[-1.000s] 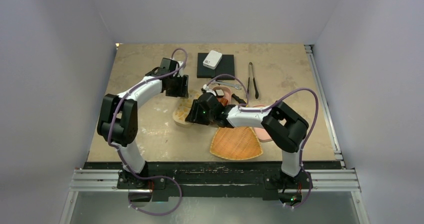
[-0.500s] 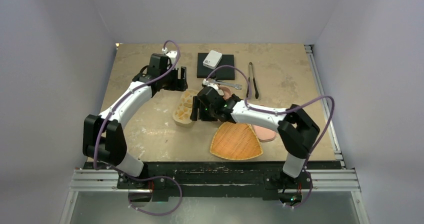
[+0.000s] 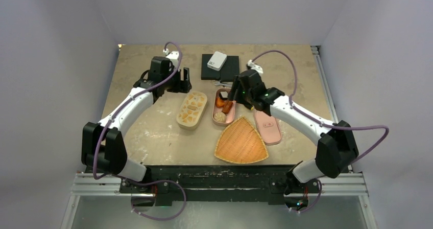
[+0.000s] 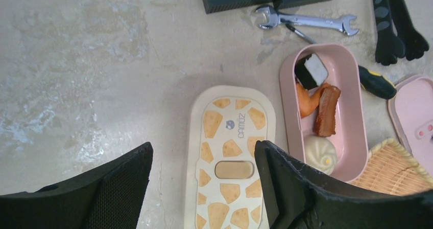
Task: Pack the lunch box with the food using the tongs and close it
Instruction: Pick up the box lid from the center of the board.
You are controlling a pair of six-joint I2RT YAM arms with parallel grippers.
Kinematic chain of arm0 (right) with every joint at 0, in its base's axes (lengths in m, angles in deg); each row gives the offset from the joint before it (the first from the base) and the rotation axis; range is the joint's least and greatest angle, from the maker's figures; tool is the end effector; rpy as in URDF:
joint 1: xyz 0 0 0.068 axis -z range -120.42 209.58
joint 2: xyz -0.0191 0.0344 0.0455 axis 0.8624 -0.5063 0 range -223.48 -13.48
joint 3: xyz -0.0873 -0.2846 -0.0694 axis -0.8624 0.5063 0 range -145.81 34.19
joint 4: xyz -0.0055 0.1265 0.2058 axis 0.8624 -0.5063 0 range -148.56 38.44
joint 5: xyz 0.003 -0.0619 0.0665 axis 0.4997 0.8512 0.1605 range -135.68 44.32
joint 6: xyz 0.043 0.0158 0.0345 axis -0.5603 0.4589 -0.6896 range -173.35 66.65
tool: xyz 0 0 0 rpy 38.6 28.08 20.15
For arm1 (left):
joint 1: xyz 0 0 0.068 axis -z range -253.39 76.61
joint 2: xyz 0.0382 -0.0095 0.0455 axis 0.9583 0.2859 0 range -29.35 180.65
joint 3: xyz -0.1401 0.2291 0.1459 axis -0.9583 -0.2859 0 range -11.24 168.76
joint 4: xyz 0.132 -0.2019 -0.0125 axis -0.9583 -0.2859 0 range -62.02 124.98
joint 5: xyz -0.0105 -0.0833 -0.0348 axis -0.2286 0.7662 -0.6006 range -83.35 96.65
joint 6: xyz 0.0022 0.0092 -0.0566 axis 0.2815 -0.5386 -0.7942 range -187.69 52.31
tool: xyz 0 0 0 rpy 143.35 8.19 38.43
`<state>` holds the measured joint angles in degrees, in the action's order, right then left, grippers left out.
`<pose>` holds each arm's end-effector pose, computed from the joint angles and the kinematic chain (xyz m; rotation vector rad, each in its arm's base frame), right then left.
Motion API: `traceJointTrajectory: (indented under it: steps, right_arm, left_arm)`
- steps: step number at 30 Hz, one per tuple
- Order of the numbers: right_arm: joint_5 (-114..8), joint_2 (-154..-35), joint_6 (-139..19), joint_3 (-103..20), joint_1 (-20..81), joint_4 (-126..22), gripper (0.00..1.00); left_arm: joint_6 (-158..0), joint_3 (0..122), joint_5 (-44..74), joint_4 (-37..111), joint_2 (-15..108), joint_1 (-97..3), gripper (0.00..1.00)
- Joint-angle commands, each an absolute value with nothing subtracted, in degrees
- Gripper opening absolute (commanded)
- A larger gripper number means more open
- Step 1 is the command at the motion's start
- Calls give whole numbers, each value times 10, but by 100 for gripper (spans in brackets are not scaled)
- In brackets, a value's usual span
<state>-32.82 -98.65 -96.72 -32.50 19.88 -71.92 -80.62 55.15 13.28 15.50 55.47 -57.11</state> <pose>0.2479 0.1940 0.3251 0.1962 2.2749 0.5313 0.3005 -0.0926 0.3260 0.1297 2.2545 -0.4047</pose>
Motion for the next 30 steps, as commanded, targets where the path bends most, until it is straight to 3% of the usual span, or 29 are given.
traceJointTrajectory:
  steps: [1,11,23,30]
  right_arm:
    - [-323,-960,-915,-268,278,-745,60]
    - [-378,-946,-897,-138,402,-694,55]
    - [-359,-1022,-863,-161,402,-677,45]
    - [-335,-1037,-871,-182,374,-691,44]
  left_arm:
    - [-813,527,159,176,546,-571,72]
    - [-810,517,196,172,548,-563,69]
    - [-812,519,196,171,548,-562,68]
    - [-813,520,198,169,548,-562,68]
